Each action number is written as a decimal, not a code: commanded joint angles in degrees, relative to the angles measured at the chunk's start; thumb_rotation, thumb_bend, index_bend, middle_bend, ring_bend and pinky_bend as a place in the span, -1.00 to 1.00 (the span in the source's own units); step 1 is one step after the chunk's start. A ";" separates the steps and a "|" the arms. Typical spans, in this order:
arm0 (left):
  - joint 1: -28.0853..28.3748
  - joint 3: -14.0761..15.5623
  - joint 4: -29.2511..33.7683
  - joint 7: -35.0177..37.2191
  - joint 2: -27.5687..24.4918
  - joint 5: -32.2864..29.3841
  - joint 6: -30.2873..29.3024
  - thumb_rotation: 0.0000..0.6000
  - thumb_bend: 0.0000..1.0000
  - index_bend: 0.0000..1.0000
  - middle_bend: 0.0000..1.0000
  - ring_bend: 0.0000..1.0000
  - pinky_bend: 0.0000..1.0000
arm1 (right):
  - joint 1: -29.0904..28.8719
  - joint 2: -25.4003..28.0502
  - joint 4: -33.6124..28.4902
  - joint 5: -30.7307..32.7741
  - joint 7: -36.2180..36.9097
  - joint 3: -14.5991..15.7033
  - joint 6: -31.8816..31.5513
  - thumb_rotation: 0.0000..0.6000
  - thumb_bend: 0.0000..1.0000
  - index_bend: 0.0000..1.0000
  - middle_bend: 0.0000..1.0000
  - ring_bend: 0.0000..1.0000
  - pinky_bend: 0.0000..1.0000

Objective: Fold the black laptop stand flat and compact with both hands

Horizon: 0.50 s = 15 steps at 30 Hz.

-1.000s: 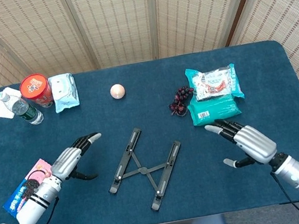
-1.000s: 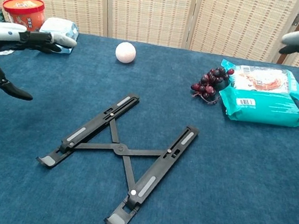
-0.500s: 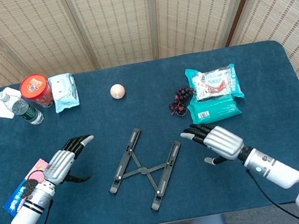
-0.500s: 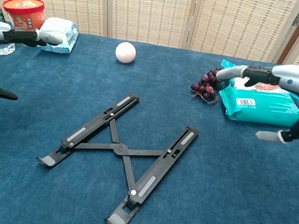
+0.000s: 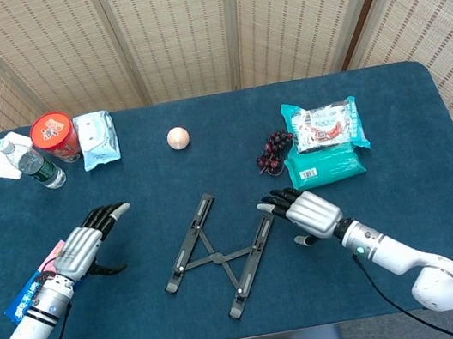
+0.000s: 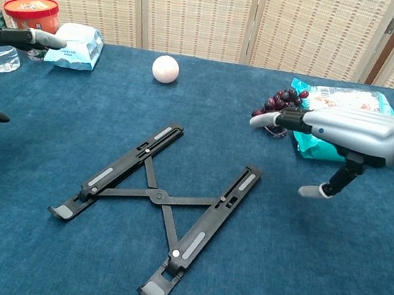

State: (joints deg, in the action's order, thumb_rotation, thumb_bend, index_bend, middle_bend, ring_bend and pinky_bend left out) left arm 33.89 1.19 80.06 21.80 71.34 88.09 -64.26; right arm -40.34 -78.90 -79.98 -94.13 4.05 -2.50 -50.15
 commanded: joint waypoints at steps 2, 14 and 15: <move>-0.24 -0.18 0.12 -0.05 -0.19 0.00 -0.04 1.00 -0.75 -1.00 -0.88 -1.00 -1.00 | -1.02 -2.57 2.84 1.02 -0.33 0.08 0.81 1.00 -0.72 -1.00 -0.84 -1.00 -0.71; -0.96 -0.37 1.33 -0.48 -0.99 0.74 -0.16 1.00 -0.75 -1.00 -0.88 -1.00 -1.00 | -3.68 -9.73 10.71 1.91 -1.87 0.05 1.73 1.00 -0.73 -1.00 -0.84 -1.00 -0.71; -1.02 -0.35 1.44 -0.54 -1.09 0.83 -0.15 1.00 -0.75 -1.00 -0.88 -1.00 -1.00 | -4.04 -10.35 11.39 2.08 -1.89 0.01 2.05 1.00 -0.73 -1.00 -0.84 -1.00 -0.71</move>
State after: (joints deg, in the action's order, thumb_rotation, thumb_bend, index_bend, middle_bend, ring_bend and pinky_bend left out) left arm 32.89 0.83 81.47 21.29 70.28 88.90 -64.42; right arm -43.86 -88.52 -69.34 -92.30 2.34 -2.44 -48.54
